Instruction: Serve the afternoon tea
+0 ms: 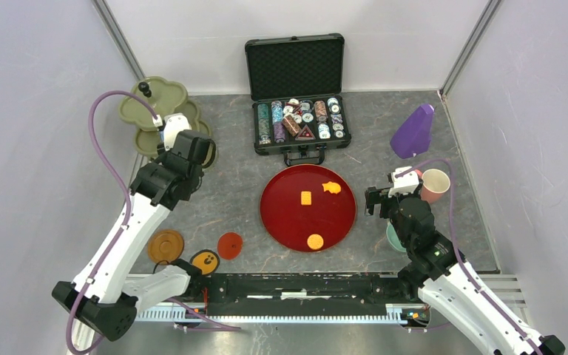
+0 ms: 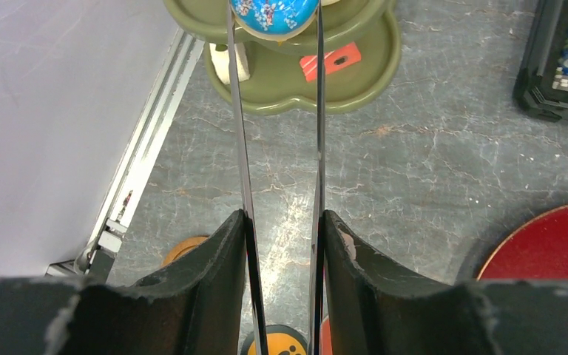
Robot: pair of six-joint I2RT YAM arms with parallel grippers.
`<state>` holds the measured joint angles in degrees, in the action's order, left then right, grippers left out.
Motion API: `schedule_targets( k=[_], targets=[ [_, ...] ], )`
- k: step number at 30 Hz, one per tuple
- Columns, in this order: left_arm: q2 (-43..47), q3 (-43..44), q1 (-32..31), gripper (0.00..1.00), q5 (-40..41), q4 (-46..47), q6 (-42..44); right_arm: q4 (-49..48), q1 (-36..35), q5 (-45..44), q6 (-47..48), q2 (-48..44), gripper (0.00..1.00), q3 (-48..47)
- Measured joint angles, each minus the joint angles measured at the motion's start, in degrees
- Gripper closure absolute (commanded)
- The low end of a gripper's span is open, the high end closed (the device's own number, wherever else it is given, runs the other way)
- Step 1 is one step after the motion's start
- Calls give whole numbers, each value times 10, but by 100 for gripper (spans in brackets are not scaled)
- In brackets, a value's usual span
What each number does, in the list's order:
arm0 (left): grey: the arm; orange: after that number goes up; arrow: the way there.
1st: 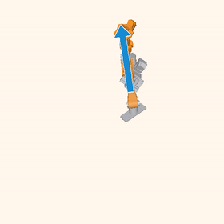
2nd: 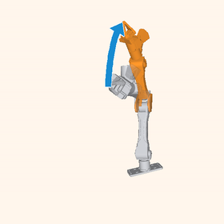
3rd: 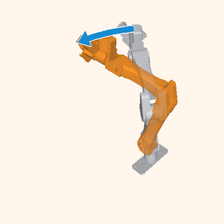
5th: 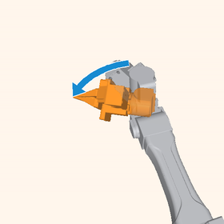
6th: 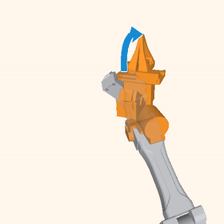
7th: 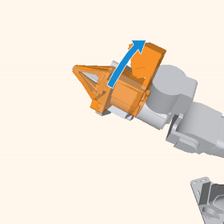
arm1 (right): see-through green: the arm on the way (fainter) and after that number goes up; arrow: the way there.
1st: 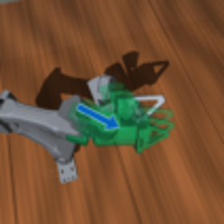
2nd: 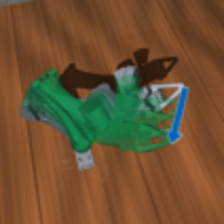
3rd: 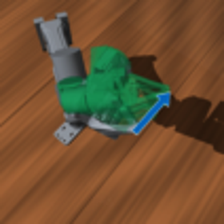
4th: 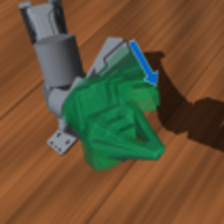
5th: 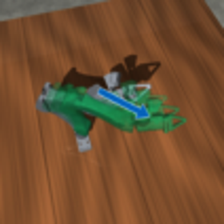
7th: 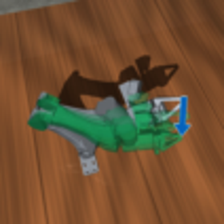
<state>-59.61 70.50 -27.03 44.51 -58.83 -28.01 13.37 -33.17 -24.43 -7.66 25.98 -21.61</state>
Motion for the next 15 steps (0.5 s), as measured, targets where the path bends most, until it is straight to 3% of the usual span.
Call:
schedule_targets(
  k=[15],
  targets=[
    [-21,-24,94,57,-30,68,42,0,0,2,0,0,2,0]
  ],
)
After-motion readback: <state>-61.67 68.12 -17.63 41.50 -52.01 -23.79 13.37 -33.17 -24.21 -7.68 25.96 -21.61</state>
